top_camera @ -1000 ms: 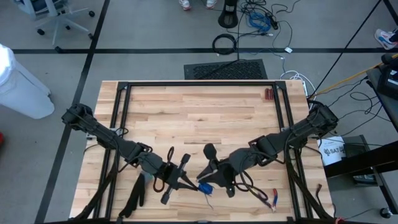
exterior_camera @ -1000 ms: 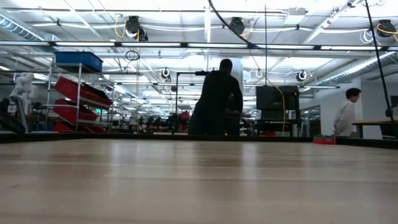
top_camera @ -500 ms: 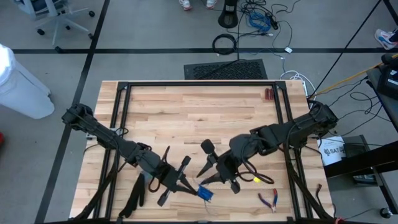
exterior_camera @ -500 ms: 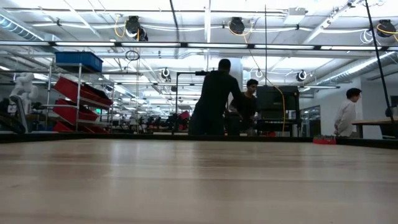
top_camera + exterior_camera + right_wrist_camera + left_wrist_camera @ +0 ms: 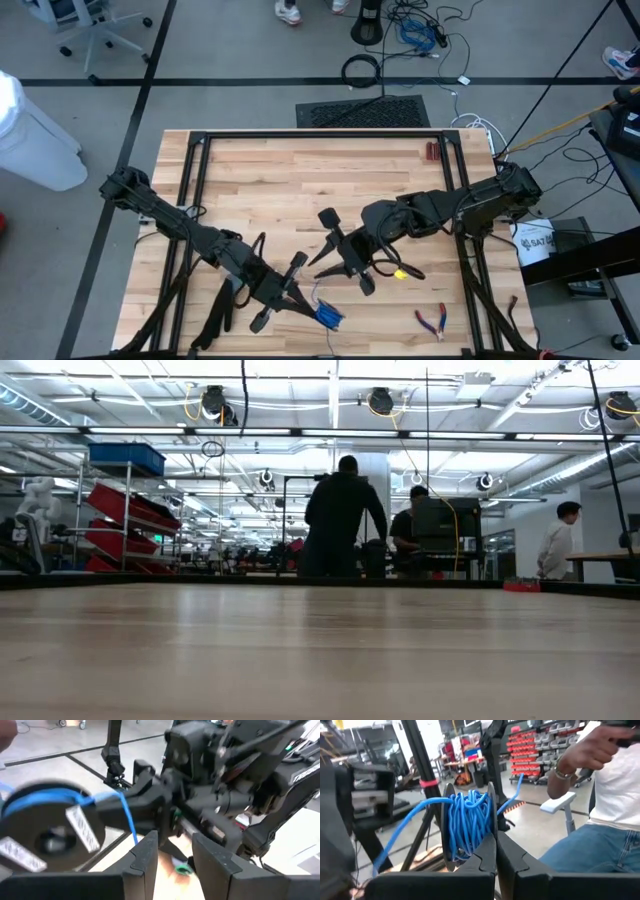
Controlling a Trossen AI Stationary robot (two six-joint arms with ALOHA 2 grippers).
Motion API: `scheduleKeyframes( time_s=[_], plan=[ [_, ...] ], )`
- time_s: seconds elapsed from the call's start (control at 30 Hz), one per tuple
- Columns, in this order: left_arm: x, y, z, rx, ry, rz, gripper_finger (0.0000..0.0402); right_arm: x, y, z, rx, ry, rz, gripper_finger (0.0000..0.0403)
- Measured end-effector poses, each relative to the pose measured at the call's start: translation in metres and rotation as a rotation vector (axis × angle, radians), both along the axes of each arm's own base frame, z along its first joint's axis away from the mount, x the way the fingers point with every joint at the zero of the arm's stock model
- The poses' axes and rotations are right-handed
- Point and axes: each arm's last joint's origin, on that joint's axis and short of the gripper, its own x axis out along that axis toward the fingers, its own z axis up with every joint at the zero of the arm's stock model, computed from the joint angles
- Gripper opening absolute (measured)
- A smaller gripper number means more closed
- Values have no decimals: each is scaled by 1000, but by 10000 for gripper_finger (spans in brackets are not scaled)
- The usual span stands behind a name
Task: Coil cords
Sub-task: Coil the blue wire onto the black spool
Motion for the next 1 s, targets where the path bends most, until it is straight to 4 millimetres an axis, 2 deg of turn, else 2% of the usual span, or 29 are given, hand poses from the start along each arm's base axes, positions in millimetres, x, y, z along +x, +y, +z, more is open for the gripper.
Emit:
scheduleKeyframes(
  time_s=[0.13,0.23,0.33,0.43,0.53,0.67,0.77,1.0],
  plan=[
    [0,0,1,-1,-14,-11,0,-6,-5,0,-57,38,-118,109],
    [0,0,1,-1,-19,-11,0,-22,-14,8,-76,67,-247,109],
    [0,0,2,15,-34,-6,0,-34,-14,6,-33,177,-275,109],
    [0,0,2,15,-35,0,0,-41,0,-13,5,300,-269,109],
    [0,0,2,12,-39,23,0,-47,23,-35,45,349,-262,109],
    [0,1,5,-1,-59,35,0,-53,50,-70,90,318,-314,109],
    [0,1,5,-5,-61,59,0,-59,65,-88,139,257,-365,109],
    [2,5,5,-13,-53,202,0,-72,78,-118,191,97,-498,109]
  ],
)
